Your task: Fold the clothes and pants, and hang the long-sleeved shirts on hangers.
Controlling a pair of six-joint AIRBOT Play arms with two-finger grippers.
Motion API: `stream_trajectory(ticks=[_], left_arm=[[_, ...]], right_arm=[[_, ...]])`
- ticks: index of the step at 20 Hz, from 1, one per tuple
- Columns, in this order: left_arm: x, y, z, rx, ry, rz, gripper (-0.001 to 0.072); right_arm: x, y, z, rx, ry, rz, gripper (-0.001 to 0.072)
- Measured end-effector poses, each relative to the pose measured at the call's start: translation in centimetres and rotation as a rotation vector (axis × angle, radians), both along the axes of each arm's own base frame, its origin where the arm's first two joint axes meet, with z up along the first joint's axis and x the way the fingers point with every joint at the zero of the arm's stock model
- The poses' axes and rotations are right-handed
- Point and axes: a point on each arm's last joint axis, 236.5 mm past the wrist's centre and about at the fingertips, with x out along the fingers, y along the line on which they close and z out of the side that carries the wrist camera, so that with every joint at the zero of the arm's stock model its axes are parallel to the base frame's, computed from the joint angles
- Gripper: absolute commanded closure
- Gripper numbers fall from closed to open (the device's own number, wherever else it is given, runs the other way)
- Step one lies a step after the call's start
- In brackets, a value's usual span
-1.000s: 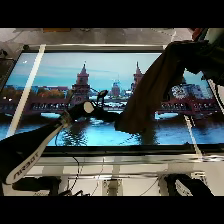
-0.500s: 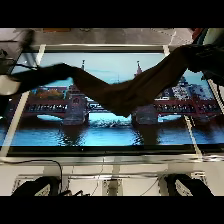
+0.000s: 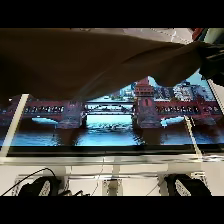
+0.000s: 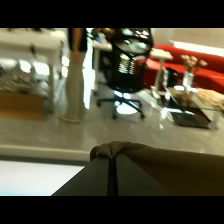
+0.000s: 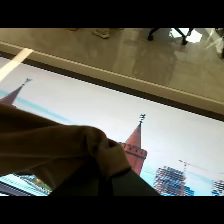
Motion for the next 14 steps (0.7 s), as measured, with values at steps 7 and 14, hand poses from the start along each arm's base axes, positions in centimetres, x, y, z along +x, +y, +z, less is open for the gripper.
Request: stream_trajectory(ticks=[7,14], left_arm=[[-0.6,0.3,-6.8,0.098,0.283,0.011,0.0695],[8.6,-4.9,-24.9,0.053,0.776,-0.223,0.0694]], right_arm=[[-6.1,0.9,-2.2,-0.080,0.132,0.053,0.0693],[-4.4,0.9,-16.0,-0.022,0.505,0.065,0.0692]])
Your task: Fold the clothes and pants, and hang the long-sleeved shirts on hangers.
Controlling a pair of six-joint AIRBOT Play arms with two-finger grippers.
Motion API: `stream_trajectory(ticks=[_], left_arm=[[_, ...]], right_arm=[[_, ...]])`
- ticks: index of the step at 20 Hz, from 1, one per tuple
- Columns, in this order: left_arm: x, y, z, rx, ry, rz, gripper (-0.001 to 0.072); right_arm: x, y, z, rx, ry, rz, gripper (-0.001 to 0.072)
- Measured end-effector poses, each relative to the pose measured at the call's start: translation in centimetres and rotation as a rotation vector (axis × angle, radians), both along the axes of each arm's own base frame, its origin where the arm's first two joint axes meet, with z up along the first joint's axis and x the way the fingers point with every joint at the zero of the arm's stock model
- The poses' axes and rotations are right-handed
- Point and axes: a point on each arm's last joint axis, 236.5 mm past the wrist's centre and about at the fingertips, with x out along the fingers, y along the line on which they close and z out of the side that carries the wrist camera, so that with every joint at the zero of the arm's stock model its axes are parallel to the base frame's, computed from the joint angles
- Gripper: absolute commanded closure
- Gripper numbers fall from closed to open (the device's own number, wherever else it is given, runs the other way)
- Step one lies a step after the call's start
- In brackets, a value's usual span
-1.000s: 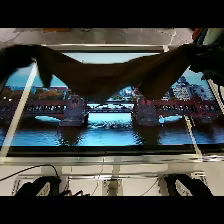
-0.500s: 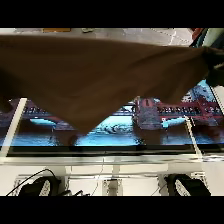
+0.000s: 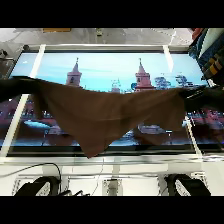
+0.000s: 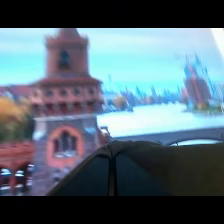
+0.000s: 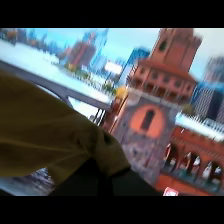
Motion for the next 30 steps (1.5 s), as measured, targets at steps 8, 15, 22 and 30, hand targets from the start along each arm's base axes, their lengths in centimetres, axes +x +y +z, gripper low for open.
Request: stream_trajectory(ticks=[8,15,22,30], left_arm=[[11.2,-8.7,-6.8,-0.022,-0.159,-0.069,0.0694],[13.8,-10.3,-4.9,-0.036,-0.334,-0.041,0.0003],[8.2,-7.2,-10.8,0.027,0.050,-0.109,0.0695],[-4.0,-5.6,-15.6,-0.081,0.390,-0.114,0.0474]], right_arm=[[4.3,-1.1,-9.1,0.034,0.125,-0.079,0.0692],[7.4,-2.1,-9.0,0.041,0.031,-0.141,0.0692],[8.1,-2.6,-8.6,0.031,-0.001,-0.158,0.0692],[7.9,-2.6,-8.9,0.029,0.014,-0.153,0.0692]])
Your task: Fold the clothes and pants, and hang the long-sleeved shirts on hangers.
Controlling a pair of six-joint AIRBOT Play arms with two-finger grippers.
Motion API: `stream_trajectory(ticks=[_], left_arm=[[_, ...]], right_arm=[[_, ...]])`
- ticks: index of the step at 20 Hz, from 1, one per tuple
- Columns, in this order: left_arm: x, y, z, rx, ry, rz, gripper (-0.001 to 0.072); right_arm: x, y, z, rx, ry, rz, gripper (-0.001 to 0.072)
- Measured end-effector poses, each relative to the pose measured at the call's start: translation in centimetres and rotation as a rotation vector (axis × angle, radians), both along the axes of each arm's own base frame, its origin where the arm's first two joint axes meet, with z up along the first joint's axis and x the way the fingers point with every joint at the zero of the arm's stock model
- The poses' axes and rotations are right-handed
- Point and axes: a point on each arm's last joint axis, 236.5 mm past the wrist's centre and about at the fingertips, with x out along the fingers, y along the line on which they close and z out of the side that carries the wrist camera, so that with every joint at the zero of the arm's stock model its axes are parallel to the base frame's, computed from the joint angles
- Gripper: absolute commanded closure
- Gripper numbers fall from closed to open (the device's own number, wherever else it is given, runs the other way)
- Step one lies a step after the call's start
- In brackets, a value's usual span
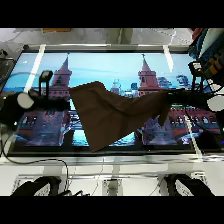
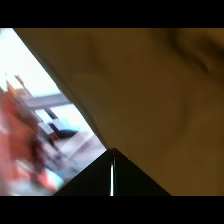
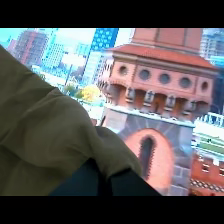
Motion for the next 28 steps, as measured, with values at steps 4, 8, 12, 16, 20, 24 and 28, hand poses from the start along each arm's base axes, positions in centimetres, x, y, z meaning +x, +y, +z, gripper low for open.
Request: stream_trajectory(ticks=[4,8,12,16,20,24,28], left_arm=[[-6.0,-3.0,-4.5,-0.190,0.188,0.040,0.0227],[-10.7,-4.9,-8.8,-0.278,0.352,0.057,0.0227],[-13.3,-6.2,-12.1,-0.282,0.445,0.055,0.0227],[-14.6,-8.7,-14.1,-0.304,0.511,0.042,0.0229],[-15.5,-10.6,-15.8,-0.315,0.564,0.051,0.0616],[-14.0,-10.9,-15.9,-0.322,0.529,0.080,0.0694],[-8.2,-10.4,-11.9,-0.367,0.356,0.103,0.0695]], right_arm=[[-0.2,0.1,-0.2,0.002,0.012,0.005,0.0692],[-0.7,0.3,-0.6,0.005,0.041,0.016,0.0693],[-1.0,0.5,-0.8,0.007,0.054,0.021,0.0692],[-1.1,0.5,-0.9,0.016,0.062,0.016,0.0692],[-1.1,0.6,-0.9,0.021,0.065,0.013,0.0692],[-1.2,0.6,-0.9,0.022,0.066,0.012,0.0692],[-1.1,0.0,-1.1,-0.006,0.066,0.009,0.0692]])
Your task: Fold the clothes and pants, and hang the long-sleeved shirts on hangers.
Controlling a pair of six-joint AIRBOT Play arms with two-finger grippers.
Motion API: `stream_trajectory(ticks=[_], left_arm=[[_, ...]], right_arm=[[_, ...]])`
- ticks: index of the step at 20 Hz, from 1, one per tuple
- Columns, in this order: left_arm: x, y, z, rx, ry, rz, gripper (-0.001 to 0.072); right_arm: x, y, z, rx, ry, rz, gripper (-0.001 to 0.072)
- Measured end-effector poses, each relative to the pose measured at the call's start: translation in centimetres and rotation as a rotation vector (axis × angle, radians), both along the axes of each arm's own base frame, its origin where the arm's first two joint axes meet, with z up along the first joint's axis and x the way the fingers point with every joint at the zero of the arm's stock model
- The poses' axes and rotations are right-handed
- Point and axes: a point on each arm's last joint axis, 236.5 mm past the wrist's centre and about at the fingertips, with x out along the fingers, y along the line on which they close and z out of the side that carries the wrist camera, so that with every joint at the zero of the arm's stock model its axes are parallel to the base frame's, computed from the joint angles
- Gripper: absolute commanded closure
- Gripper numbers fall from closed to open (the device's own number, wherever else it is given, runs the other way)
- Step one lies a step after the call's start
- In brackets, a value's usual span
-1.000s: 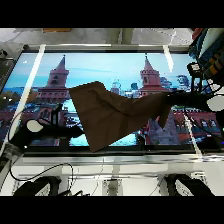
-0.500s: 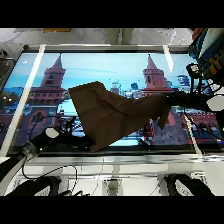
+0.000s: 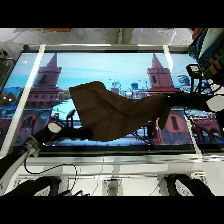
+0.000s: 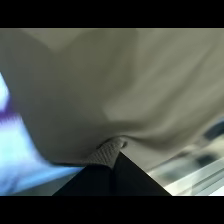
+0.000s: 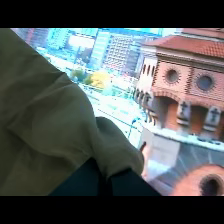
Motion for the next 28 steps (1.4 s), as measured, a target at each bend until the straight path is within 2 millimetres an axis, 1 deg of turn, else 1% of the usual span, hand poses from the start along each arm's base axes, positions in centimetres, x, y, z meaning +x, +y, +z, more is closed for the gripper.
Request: stream_trajectory(ticks=[1,2,3,4,5,6,7,8,9,11,12,13,15,17,19,20,22,24,25,26,27,28], left_arm=[[2.0,0.5,2.0,-0.012,-0.063,0.020,0.0694],[4.2,1.2,4.5,-0.026,-0.136,0.054,0.0694],[6.5,2.2,7.6,-0.040,-0.218,0.091,0.0695],[8.3,3.4,10.6,-0.049,-0.297,0.123,0.0695],[10.0,4.8,14.1,-0.052,-0.392,0.156,0.0695],[11.4,6.4,18.0,-0.046,-0.497,0.184,0.0695],[12.3,8.0,21.9,-0.030,-0.605,0.206,0.0695],[12.7,9.4,25.3,-0.010,-0.701,0.222,0.0695],[12.7,10.9,29.0,0.019,-0.806,0.237,0.0695],[11.8,13.0,35.1,0.086,-0.992,0.259,0.0695],[10.9,13.8,37.9,0.122,-1.084,0.272,0.0695],[10.0,14.4,40.1,0.154,-1.156,0.286,0.0695],[7.5,15.6,45.1,0.223,-1.324,0.332,0.0694],[4.6,16.9,49.6,0.275,-1.475,0.405,0.0695],[1.2,18.1,53.7,0.309,-1.613,0.498,0.0695],[-0.6,18.7,55.4,0.320,-1.674,0.545,0.0695],[-3.7,19.3,57.9,0.332,-1.766,0.611,0.0695],[-5.7,19.6,59.1,0.337,-1.816,0.643,0.0695],[-6.0,19.6,59.3,0.342,-1.826,0.648,0.0695],[-6.0,19.6,59.2,0.347,-1.824,0.645,0.0696],[-5.3,19.6,58.7,0.361,-1.809,0.631,0.0695],[-4.2,19.4,57.8,0.381,-1.781,0.603,0.0695]], right_arm=[[0.1,-0.3,0.0,-0.014,-0.003,-0.002,0.0692],[0.0,-0.5,-0.1,-0.028,0.000,-0.004,0.0692],[0.0,-0.7,0.0,-0.032,0.000,-0.012,0.0692],[0.1,-0.8,0.3,-0.028,-0.003,-0.021,0.0693],[0.1,-0.8,0.7,-0.021,-0.010,-0.028,0.0692],[0.2,-0.7,1.5,-0.014,-0.025,-0.034,0.0693],[0.3,-0.7,2.6,-0.007,-0.049,-0.039,0.0693],[0.4,-0.6,4.1,-0.003,-0.080,-0.042,0.0693],[0.5,-0.6,5.7,0.001,-0.117,-0.043,0.0693],[0.3,-0.4,9.8,0.008,-0.208,-0.044,0.0692],[-0.1,-0.3,12.2,0.010,-0.262,-0.045,0.0692],[-0.6,-0.3,14.7,0.009,-0.319,-0.044,0.0692],[-2.3,-0.1,19.8,0.007,-0.440,-0.042,0.0693],[-4.8,0.2,24.7,0.005,-0.559,-0.039,0.0692],[-7.9,0.7,29.4,0.013,-0.680,-0.030,0.0693],[-9.6,1.0,31.3,0.021,-0.731,-0.024,0.0693],[-13.1,1.9,34.7,0.053,-0.828,-0.005,0.0693],[-15.6,2.7,36.7,0.097,-0.887,0.007,0.0693],[-16.3,2.8,37.2,0.111,-0.899,0.008,0.0694],[-16.6,2.8,37.4,0.122,-0.902,0.004,0.0694],[-16.4,2.7,37.4,0.125,-0.898,-0.004,0.0694],[-15.6,2.4,37.0,0.125,-0.878,-0.017,0.0694]])
